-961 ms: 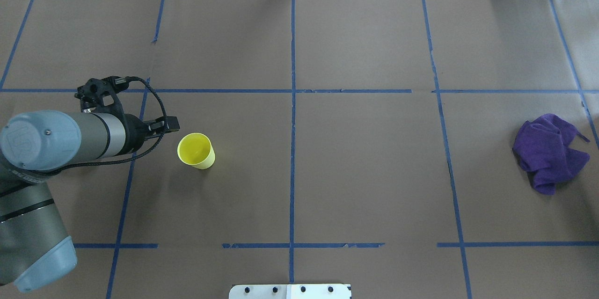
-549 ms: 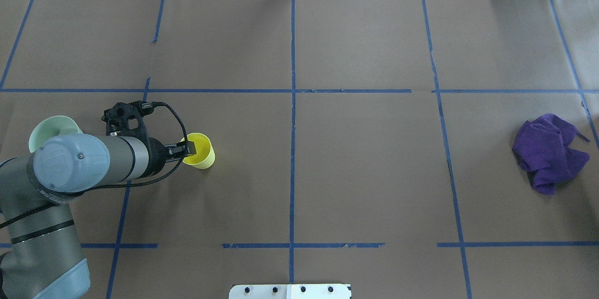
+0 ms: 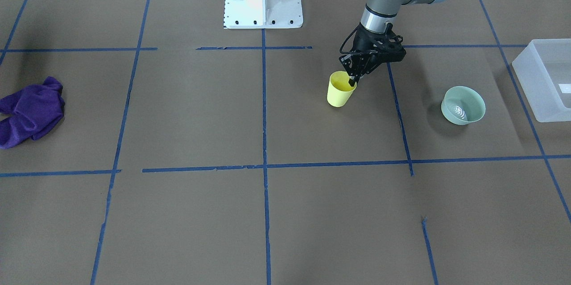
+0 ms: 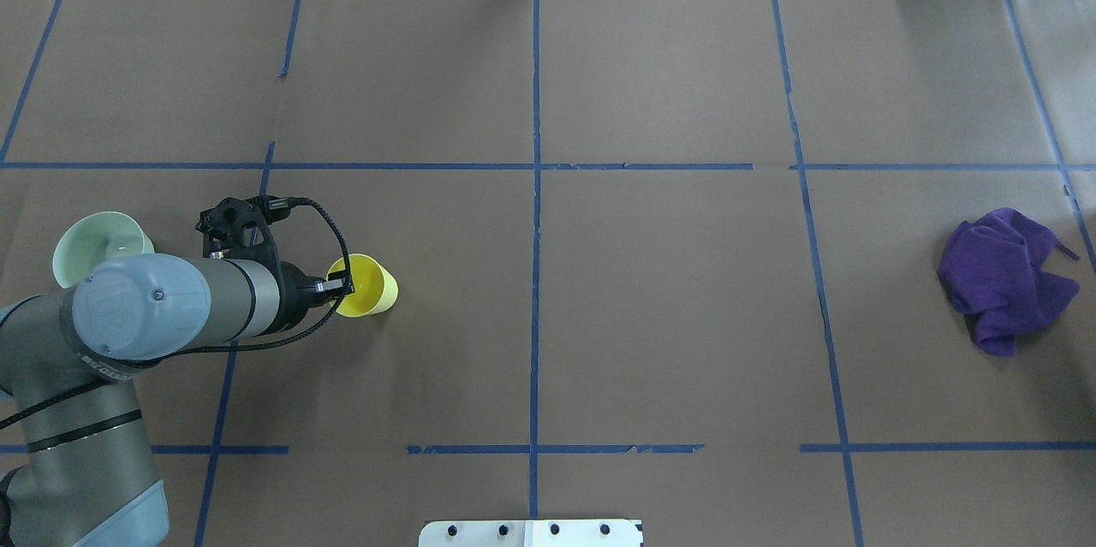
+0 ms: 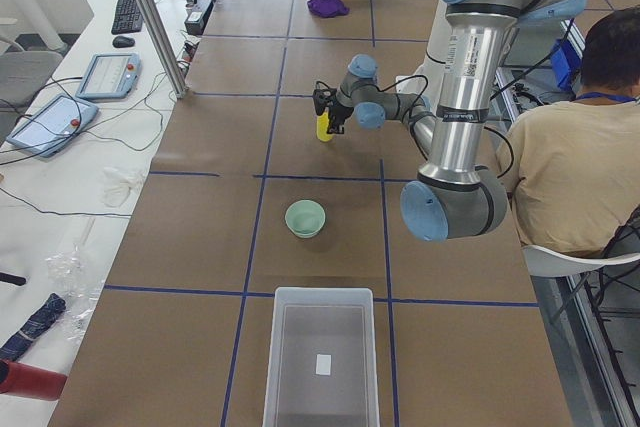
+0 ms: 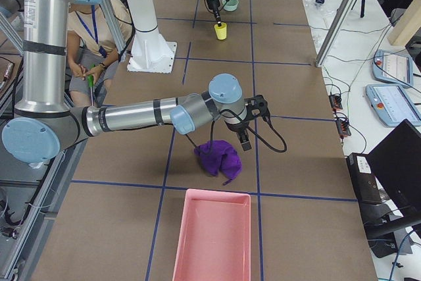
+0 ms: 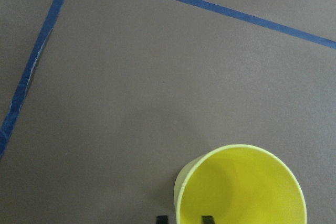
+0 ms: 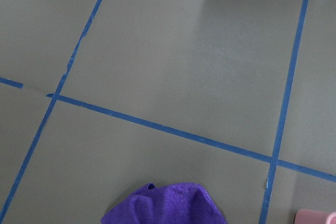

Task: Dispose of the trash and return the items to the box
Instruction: 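Carry the yellow cup with the left gripper into the clear bin, then reach the right gripper down and grasp the purple cloth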

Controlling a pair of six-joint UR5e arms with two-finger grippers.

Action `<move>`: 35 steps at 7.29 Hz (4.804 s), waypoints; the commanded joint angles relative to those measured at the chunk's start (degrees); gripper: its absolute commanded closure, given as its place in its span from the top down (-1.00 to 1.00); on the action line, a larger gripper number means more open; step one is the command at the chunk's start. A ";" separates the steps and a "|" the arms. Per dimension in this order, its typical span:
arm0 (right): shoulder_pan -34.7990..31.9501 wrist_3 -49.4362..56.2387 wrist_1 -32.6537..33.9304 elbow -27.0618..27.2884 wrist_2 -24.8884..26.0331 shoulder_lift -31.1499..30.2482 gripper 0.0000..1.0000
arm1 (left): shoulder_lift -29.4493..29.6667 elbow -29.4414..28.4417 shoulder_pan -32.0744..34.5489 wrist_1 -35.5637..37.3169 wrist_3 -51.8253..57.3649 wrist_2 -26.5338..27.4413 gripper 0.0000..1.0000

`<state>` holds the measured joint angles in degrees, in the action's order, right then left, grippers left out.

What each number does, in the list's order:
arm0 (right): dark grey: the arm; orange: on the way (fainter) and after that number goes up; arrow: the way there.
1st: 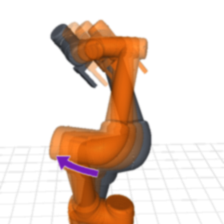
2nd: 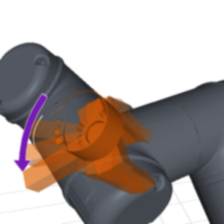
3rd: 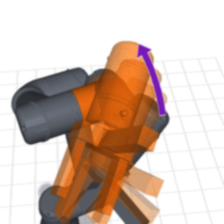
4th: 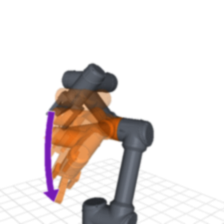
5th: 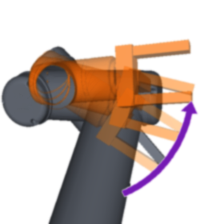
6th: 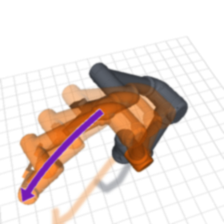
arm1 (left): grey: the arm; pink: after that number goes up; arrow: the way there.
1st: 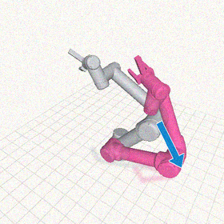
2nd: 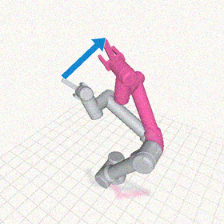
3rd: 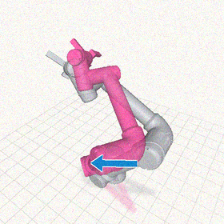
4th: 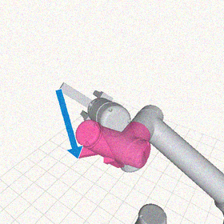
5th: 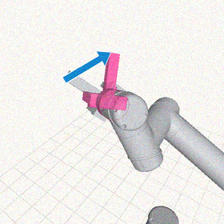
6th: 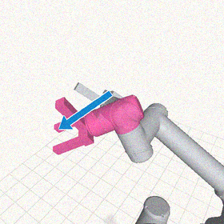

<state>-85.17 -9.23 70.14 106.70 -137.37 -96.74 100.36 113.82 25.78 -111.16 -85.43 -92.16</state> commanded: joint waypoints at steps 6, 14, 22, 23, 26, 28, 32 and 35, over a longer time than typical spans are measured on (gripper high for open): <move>0.00 0.44 -0.09 0.08 -0.09 -0.03 1.00 | -14.35 4.40 42.36 3.94 71.40 -26.55 -1.00; 0.18 0.36 0.00 0.00 -0.09 0.06 1.00 | -26.69 -25.72 71.52 -20.67 108.02 -39.12 -1.00; 0.26 0.36 -0.09 0.08 -0.18 -0.12 1.00 | -28.82 -31.82 58.42 -28.84 104.15 -43.99 0.97; 0.44 0.36 -0.09 0.00 -0.18 0.14 1.00 | -28.73 -31.55 58.42 -29.11 103.89 -43.90 1.00; 4.02 -4.61 -10.33 0.17 -0.44 0.59 0.98 | -25.85 -21.38 58.51 -26.67 99.44 -43.28 1.00; 13.31 -13.77 -13.25 0.61 6.63 -0.98 1.00 | -21.09 -21.54 58.51 -25.52 95.29 -43.19 1.00; 23.63 -22.41 -32.48 -10.69 15.55 -4.60 0.96 | -20.64 -19.25 58.69 -25.51 93.87 -43.28 1.00; 28.55 -21.44 -33.05 -13.27 18.28 -4.69 0.05 | -19.85 -18.90 58.69 -25.43 92.64 -43.37 1.00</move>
<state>-58.31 -31.04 37.37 94.06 -119.87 -101.30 80.14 94.86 84.46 -136.60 7.85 -135.49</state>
